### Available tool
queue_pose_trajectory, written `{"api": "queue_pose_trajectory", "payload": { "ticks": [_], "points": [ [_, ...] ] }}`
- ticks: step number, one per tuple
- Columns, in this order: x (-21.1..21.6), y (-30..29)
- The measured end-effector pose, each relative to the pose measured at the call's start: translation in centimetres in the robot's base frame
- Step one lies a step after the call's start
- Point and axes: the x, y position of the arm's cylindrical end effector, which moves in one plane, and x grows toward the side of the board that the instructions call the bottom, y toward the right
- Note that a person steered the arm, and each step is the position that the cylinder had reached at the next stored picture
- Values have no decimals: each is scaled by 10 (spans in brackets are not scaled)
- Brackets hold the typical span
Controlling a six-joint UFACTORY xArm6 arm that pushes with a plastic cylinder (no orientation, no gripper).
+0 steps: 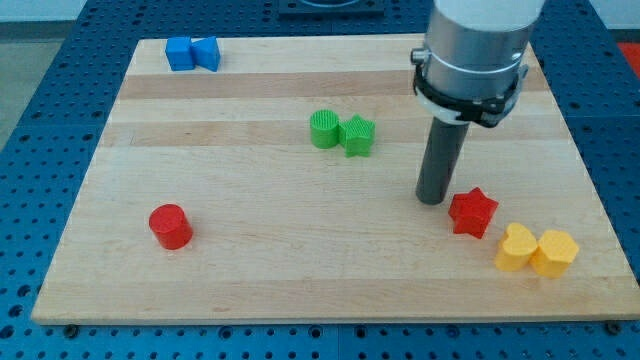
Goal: Push the red star above the yellow hexagon
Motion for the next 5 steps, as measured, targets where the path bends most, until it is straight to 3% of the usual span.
{"api": "queue_pose_trajectory", "payload": {
  "ticks": [5],
  "points": [
    [16, 34]
  ]
}}
